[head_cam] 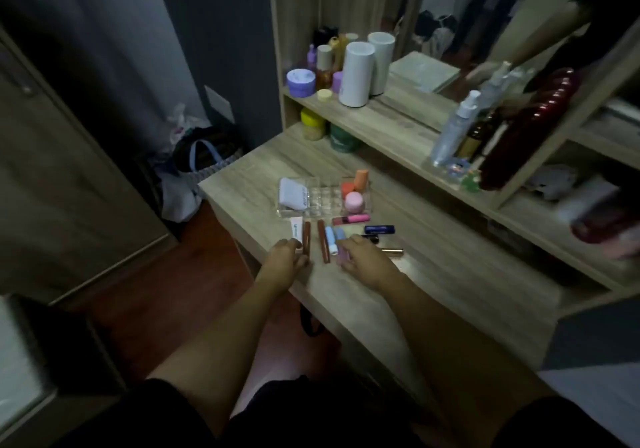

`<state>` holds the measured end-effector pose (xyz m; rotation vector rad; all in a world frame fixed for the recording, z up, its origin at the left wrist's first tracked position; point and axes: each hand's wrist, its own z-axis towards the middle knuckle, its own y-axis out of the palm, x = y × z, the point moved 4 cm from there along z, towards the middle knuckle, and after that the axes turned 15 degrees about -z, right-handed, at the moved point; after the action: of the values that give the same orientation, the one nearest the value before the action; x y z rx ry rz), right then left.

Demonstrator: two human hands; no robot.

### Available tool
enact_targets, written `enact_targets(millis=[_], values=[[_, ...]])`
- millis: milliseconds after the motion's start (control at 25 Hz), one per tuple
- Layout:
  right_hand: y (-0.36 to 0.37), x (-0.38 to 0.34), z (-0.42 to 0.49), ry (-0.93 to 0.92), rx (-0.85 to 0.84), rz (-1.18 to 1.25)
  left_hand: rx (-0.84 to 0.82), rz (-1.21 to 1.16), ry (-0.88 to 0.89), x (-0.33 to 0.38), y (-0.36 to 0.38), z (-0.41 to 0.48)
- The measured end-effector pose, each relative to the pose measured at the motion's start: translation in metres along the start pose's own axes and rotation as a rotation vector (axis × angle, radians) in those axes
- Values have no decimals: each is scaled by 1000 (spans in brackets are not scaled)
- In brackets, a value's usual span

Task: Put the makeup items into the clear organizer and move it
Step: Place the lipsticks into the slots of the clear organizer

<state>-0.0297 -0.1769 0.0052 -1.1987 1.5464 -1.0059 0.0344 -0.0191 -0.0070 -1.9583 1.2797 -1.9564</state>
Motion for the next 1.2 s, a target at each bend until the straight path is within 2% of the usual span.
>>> enact_targets(millis=[80, 320, 800, 960, 1040, 1200], values=[[4, -4, 20, 22, -6, 44, 74, -80, -77, -10, -7, 8], [-3, -9, 65, 127, 103, 128, 88, -172, -242, -17, 4, 22], [5, -11, 112, 180, 4, -55, 171, -195, -344, -25, 23, 24], [4, -9, 116, 177, 18, -62, 163, -288, -354, -29, 19, 17], [1, -6, 115, 171, 40, 6, 180, -380, -354, -31, 14, 13], [-7, 5, 113, 206, 114, 352, 221, -528, -348, -34, 3, 12]])
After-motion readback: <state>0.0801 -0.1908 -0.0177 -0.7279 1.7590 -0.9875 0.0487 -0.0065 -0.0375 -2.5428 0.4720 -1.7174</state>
